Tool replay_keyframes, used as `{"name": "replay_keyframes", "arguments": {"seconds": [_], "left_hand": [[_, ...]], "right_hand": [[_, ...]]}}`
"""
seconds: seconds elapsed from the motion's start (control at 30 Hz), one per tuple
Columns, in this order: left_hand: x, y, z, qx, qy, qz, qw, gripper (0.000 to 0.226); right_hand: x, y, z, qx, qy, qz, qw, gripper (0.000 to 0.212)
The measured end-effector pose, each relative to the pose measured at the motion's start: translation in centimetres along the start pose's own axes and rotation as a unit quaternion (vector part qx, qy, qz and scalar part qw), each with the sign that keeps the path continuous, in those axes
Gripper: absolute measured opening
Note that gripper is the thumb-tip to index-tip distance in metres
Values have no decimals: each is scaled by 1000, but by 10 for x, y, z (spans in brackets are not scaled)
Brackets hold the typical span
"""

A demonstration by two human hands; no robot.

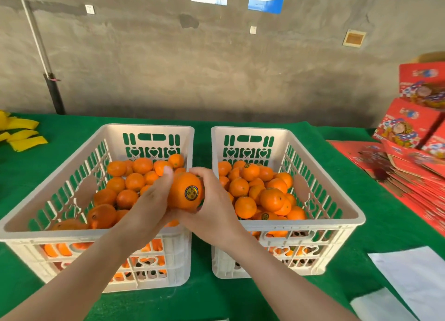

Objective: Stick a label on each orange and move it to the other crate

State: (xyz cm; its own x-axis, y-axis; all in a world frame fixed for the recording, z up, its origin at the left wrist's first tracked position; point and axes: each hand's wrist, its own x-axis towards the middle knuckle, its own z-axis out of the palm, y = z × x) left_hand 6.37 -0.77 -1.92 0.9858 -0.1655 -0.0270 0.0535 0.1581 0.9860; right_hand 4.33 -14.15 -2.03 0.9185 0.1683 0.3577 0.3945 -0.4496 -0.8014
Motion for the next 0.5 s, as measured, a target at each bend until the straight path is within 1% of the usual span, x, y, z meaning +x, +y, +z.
{"name": "replay_keyframes", "arguments": {"seconds": [0.03,0.07,0.1,0.13,0.17,0.2,0.27,0.3,0.33,0.37,0.4,0.43,0.47,0.5], "left_hand": [[8,-2,-1,55,21,14,998,42],[17,-5,-5,135,45,40,989,44],[25,-9,-10,224,75,71,969,37],[33,-14,-16,310,108,84,941,28],[40,-20,-21,383,131,73,912,24],[44,-27,-24,446,136,54,883,26],[47,-39,-26,557,107,30,823,29],[46,-44,-26,598,90,30,796,30],[46,-46,-25,621,81,32,779,31],[46,-47,-25,631,77,33,771,31],[46,-47,-25,638,77,32,766,31],[46,-46,-25,647,76,33,758,30],[47,-46,-25,660,75,35,746,28],[47,-46,-24,671,76,39,736,25]], "right_hand": [[4,3,-5,-10,9,-4,1000,71],[9,7,-11,-21,13,-1,1000,69],[14,11,-19,-28,15,8,999,68],[22,17,-29,-32,20,24,999,67],[31,25,-39,-37,29,45,998,66],[40,35,-50,-53,36,74,995,66],[56,57,-73,-103,31,142,984,63],[62,70,-84,-132,9,177,975,60],[66,80,-93,-164,-37,216,962,58],[67,91,-98,-206,-98,247,942,58],[66,99,-98,-257,-167,269,913,59],[64,107,-96,-301,-222,277,885,60],[63,115,-93,-331,-257,278,864,57],[60,117,-90,-346,-283,277,851,52]]}}
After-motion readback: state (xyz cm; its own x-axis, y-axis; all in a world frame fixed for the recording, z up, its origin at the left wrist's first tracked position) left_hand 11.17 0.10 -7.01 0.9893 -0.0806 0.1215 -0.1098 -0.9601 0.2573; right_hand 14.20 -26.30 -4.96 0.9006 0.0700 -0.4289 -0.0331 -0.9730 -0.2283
